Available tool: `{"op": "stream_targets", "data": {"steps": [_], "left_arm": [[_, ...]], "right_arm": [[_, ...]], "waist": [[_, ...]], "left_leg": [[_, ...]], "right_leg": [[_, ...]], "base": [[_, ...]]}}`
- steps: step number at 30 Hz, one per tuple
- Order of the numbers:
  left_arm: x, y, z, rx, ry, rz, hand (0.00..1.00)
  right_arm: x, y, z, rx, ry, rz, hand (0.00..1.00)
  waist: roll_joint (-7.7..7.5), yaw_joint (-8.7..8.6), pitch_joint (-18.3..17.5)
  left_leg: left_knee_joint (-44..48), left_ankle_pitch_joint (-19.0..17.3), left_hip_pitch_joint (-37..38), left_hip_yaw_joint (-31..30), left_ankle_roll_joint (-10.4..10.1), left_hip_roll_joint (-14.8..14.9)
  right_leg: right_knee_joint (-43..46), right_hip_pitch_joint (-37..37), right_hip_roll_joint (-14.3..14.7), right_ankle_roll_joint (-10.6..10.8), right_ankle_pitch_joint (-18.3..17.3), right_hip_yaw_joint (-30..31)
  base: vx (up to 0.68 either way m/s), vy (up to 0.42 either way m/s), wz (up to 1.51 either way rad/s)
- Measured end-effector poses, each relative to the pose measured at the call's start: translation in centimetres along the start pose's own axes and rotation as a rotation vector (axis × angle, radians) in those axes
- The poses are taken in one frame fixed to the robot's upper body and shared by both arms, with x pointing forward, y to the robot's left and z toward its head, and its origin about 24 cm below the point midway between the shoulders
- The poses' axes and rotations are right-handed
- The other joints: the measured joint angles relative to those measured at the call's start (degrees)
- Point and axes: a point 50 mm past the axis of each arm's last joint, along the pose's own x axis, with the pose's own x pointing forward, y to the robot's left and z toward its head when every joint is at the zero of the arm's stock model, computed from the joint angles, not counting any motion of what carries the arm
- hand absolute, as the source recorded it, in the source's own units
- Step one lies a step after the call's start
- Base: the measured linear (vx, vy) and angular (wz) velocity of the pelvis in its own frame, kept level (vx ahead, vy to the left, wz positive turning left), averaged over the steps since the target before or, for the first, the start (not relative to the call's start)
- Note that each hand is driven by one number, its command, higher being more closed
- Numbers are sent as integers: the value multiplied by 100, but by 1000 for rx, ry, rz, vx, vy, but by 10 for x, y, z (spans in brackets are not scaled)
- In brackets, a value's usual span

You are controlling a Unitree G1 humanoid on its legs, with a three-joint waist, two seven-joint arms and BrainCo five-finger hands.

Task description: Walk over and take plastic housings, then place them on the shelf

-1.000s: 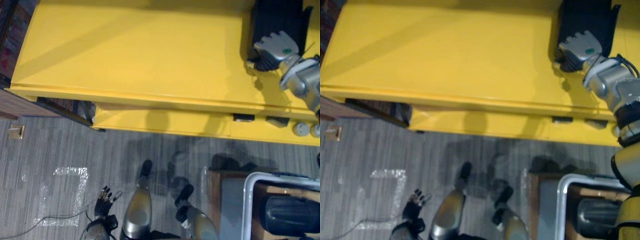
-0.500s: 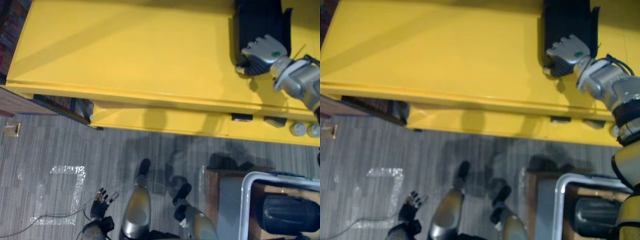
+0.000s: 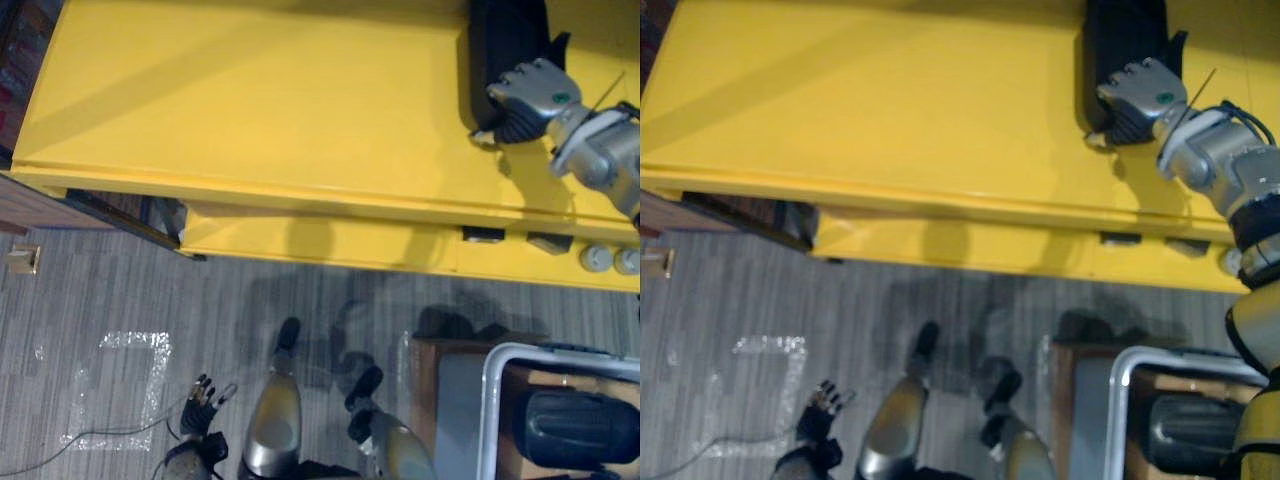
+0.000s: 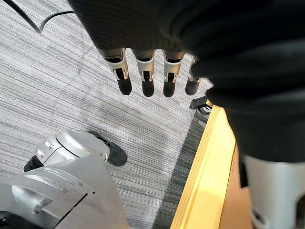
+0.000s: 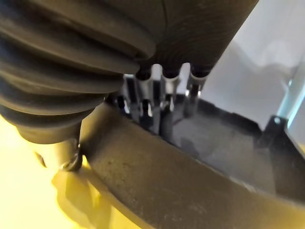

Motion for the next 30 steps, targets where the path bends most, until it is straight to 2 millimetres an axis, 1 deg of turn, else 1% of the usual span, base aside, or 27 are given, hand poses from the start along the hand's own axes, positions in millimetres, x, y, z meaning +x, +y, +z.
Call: {"op": "stream_targets", "data": {"steps": [9,11,13,14,15,16,17,18,20,23,25,26,27,28,30], "left_arm": [[0,-1,1,2,-8,-9,0],[0,0,0,22,-9,-9,0],[-1,0,0,27,-8,-9,0],[-1,0,0,27,-8,-10,0],[-1,1,-2,31,-2,-6,0],[-3,3,-5,40,10,0,0],[-3,4,-7,42,17,3,0],[-5,6,-9,49,26,9,0],[-8,9,-14,75,43,17,0],[-11,10,-18,82,56,24,0],[-12,11,-19,86,61,26,0],[-12,10,-20,85,62,27,0],[-12,9,-21,82,67,31,0],[-12,8,-22,86,69,29,0],[-13,5,-26,102,81,21,0]], "right_arm": [[1,-5,5,84,-19,-49,0],[0,-6,8,113,-40,-71,0],[-2,-6,10,134,-59,-90,0],[-4,-5,11,135,-65,-91,0],[-7,-3,12,139,-80,-95,0],[-8,-2,16,146,-100,-107,0],[-8,-2,17,150,-109,-112,0],[-9,-3,21,162,-127,-132,0],[-11,-4,25,179,-143,-164,0],[-16,-11,25,179,-168,-211,0],[-20,-16,25,196,-171,-263,0],[-21,-18,24,210,-165,-283,0],[-24,-22,23,243,-154,-340,0],[-26,-25,22,261,-147,-369,0],[-34,-35,20,339,-111,-484,0]], "waist": [[-61,-44,-35],[-112,-95,-67],[-234,-127,-186],[-266,-134,-208],[-335,-137,-264],[-426,-170,-393],[-464,-185,-461],[-516,-242,-559],[-579,-304,-770],[-571,-368,-984],[-550,-463,-1126],[-544,-479,-1171],[-527,-541,-1266],[-515,-565,-1286],[-481,-614,-1355]], "left_leg": [[13,0,96,17,0,3],[-8,-6,182,21,2,2],[-10,-21,225,43,3,18],[-11,-29,256,45,0,20],[-13,-54,337,76,5,22],[-13,-80,373,109,8,18],[-14,-92,388,133,8,17],[-14,-117,443,160,12,5],[-14,-144,476,211,18,-14],[-16,-183,584,305,40,-39],[-17,-195,607,324,51,-53],[-17,-200,608,332,59,-57],[-17,-200,623,358,57,-62],[-17,-201,644,375,57,-63],[-17,-218,720,466,58,-59]], "right_leg": [[-18,98,-3,2,2,12],[-66,207,4,6,5,8],[-125,262,9,-2,19,22],[-168,311,18,-2,28,21],[-217,396,25,-2,32,38],[-276,442,27,4,39,63],[-292,451,26,7,47,84],[-345,522,23,12,66,113],[-379,539,9,20,80,156],[-471,642,2,37,126,225],[-513,676,-5,30,135,244],[-536,681,-6,32,146,254],[-572,697,-6,58,181,281],[-572,705,-8,71,190,296],[-573,724,-13,73,200,372]], "base": [[0,0,0],[0,0,0],[-7,-7,-4],[5,-15,-7],[11,-15,-8],[14,-11,-12],[21,-4,-12],[19,1,-10],[21,3,-13],[7,-1,-12],[3,8,-6],[10,10,-6],[17,7,-7],[19,9,-15],[12,9,-17]]}}
